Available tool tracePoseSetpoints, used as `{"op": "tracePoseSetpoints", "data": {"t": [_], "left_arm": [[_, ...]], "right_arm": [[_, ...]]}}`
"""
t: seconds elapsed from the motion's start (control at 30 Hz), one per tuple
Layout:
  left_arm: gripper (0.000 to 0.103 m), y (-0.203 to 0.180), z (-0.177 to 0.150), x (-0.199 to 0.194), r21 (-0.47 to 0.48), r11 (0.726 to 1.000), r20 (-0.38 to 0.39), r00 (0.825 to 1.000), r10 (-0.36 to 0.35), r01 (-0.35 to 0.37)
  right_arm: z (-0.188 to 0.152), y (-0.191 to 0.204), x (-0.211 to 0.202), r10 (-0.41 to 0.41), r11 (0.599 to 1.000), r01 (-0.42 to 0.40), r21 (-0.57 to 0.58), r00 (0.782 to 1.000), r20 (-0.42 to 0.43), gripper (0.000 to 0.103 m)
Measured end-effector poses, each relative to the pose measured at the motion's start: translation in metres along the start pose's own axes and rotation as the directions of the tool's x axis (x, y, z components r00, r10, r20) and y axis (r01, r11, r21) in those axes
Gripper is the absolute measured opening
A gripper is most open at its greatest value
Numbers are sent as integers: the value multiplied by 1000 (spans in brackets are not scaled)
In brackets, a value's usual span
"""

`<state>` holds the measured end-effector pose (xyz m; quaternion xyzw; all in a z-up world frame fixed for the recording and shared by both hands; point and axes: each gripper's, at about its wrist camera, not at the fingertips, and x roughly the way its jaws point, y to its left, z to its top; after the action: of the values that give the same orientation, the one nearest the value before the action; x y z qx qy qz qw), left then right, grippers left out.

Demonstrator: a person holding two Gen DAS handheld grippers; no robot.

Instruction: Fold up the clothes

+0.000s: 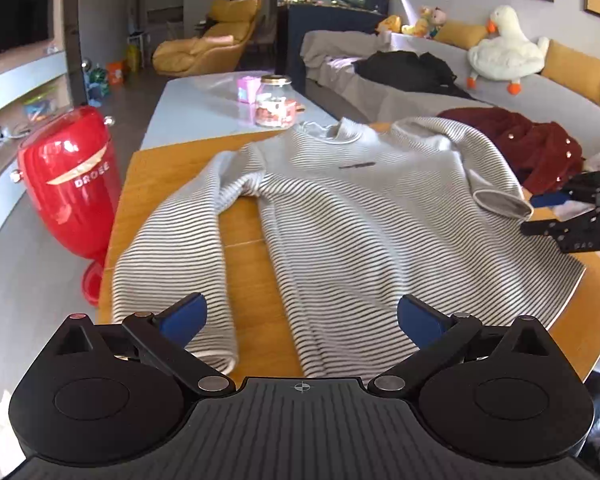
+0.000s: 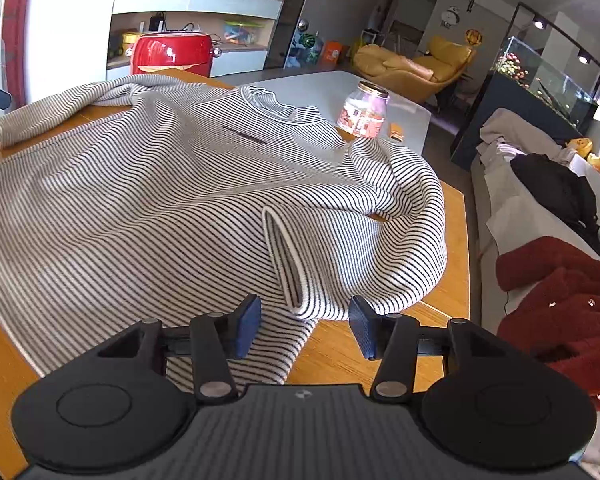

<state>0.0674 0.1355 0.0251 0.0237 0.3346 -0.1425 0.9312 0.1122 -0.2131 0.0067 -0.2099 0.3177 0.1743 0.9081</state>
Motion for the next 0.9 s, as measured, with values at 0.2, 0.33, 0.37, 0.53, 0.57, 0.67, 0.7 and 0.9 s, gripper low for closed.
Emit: {"op": "tracePoseSetpoints", "data": {"t": [0.2, 0.33, 0.37, 0.53, 0.57, 0.67, 0.7, 0.9], "left_arm": [[103, -33, 13, 22, 54, 995, 9, 996, -88, 87], [103, -41, 14, 29, 75, 991, 7, 994, -110, 109], [103, -39, 13, 30, 74, 991, 7, 994, -109, 108], [103, -24, 10, 35, 22, 994, 2, 995, -104, 104], [103, -22, 10, 33, 26, 995, 7, 995, -99, 99], [103, -13, 6, 24, 31, 996, 22, 996, -82, 81], [103, -9, 4, 21, 28, 997, 27, 997, -74, 74], [103, 20, -11, 2, -16, 1000, 34, 999, -12, 13]], "right_arm": [[39, -26, 17, -106, 993, 103, 58, 993, 56, 6], [87, -77, -5, -215, 966, 184, 180, 961, 172, 4], [103, -90, -19, -213, 960, 161, 231, 952, 221, 4], [174, -95, -50, -156, 968, 62, 243, 906, 393, 4], [186, -90, -47, -134, 971, 39, 235, 905, 404, 4], [220, -76, -39, -68, 977, -28, 211, 898, 434, 4], [228, -70, -30, -46, 978, -47, 204, 902, 429, 4], [248, -13, 22, 39, 981, -106, 163, 929, 369, 4]]}}
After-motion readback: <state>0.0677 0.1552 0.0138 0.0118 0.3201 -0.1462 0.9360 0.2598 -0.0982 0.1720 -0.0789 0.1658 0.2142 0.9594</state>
